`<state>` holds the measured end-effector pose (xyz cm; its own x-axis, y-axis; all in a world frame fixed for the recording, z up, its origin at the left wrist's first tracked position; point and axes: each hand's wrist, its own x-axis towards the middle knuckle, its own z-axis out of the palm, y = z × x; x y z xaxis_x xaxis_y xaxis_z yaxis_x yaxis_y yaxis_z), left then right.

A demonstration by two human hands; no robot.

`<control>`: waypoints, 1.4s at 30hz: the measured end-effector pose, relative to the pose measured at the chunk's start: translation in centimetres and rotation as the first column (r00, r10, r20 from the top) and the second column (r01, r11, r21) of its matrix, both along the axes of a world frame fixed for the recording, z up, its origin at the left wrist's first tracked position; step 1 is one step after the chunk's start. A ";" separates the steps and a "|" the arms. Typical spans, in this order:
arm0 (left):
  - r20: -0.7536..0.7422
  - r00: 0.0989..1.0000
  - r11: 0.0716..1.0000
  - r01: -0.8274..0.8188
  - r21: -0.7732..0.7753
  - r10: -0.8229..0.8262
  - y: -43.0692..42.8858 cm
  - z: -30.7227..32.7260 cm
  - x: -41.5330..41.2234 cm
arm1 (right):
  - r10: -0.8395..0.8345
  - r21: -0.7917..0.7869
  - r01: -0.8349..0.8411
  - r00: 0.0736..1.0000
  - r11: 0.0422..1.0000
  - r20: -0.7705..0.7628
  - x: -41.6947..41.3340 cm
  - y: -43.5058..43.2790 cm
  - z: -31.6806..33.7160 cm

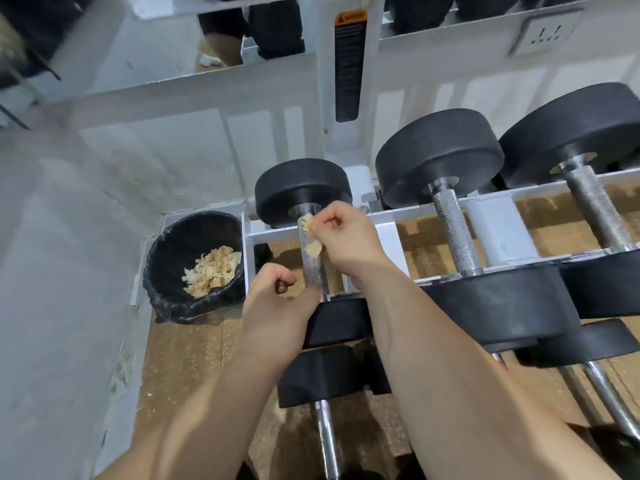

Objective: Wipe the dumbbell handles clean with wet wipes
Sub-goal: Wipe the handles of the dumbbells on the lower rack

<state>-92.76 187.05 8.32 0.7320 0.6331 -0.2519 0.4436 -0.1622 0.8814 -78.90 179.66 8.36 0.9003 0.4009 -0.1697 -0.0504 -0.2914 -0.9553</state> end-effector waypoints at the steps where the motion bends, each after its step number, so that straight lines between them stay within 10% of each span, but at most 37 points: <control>1: -0.004 1.000 1.000 0.002 -0.018 -0.002 0.1 0.0 -0.1 | -0.021 0.010 0.021 1.000 1.000 0.001 0.4 0.4 -0.1; 21: 0.051 0.999 0.987 0.028 -0.157 -0.020 0.0 0.8 -0.3 | 0.190 0.047 -0.184 0.937 0.982 -0.293 -1.6 -2.8 0.0; 26: 0.068 0.997 0.987 0.041 -0.153 -0.031 -0.1 1.0 -0.4 | -0.030 0.085 0.055 0.964 0.995 -0.265 1.5 0.5 0.4; 42: 0.021 0.997 0.988 0.083 -0.134 -0.081 0.4 0.9 -0.4 | 0.098 -0.083 -0.122 0.963 0.989 -0.251 0.1 -1.7 -1.5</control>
